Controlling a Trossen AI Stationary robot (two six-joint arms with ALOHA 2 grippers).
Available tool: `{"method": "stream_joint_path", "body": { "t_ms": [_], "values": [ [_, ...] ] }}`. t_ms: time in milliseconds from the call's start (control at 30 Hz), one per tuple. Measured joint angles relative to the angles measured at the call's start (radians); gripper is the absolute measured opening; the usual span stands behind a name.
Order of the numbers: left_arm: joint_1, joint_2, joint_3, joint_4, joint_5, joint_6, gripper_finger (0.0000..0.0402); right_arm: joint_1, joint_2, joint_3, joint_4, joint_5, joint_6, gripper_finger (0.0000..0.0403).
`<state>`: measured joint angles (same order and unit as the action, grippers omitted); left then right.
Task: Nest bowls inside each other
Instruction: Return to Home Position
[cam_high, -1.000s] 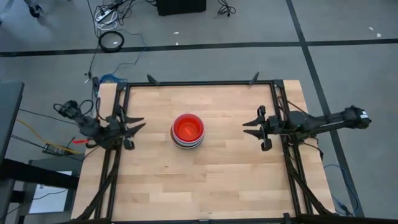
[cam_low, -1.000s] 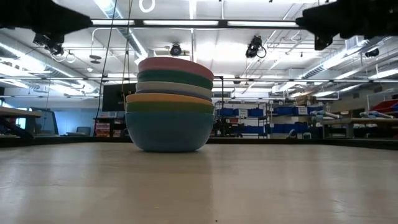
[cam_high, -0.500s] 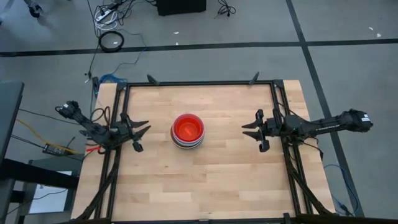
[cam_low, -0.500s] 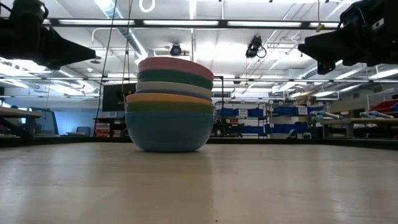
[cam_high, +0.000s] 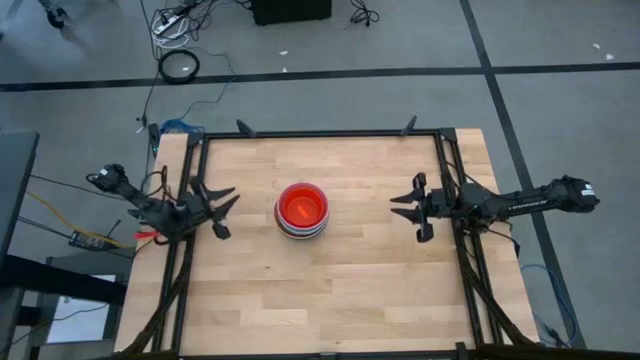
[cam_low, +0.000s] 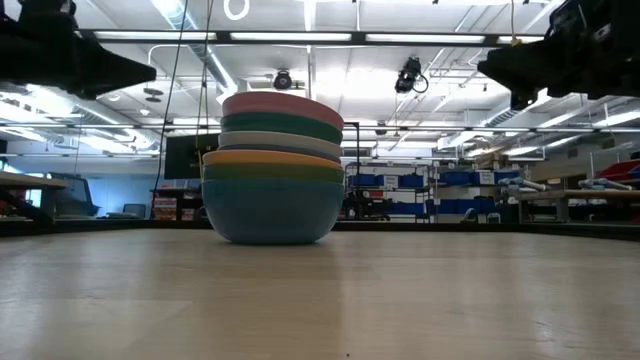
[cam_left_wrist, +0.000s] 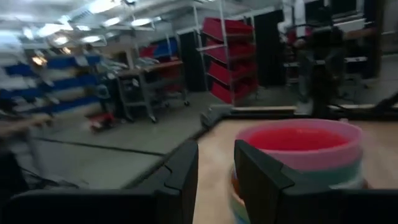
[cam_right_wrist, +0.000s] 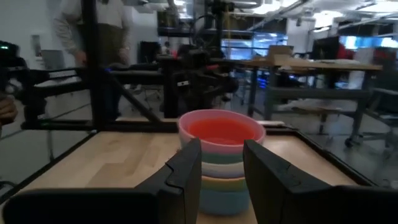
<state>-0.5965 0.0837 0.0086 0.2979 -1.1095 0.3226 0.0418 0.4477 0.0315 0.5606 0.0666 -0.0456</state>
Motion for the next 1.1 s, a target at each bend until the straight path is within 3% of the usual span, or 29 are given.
{"method": "stream_joint_path", "body": {
  "t_ms": [167, 400, 1100],
  "values": [
    [0.077, 0.0, 0.0, 0.11, 0.004, 0.123, 0.0113, -0.033, -0.008, 0.0, -0.021, 0.054, 0.042, 0.0106],
    [0.209, 0.0, 0.0, 0.013, 0.153, 0.03, 0.0113, -0.12, -0.002, 0.0, -0.027, -0.192, 0.054, 0.0106],
    [0.56, 0.0, -0.001, -0.17, 0.697, -0.238, 0.0113, -0.359, 0.011, 0.001, -0.035, -0.41, 0.052, 0.0106]
  ]
}}
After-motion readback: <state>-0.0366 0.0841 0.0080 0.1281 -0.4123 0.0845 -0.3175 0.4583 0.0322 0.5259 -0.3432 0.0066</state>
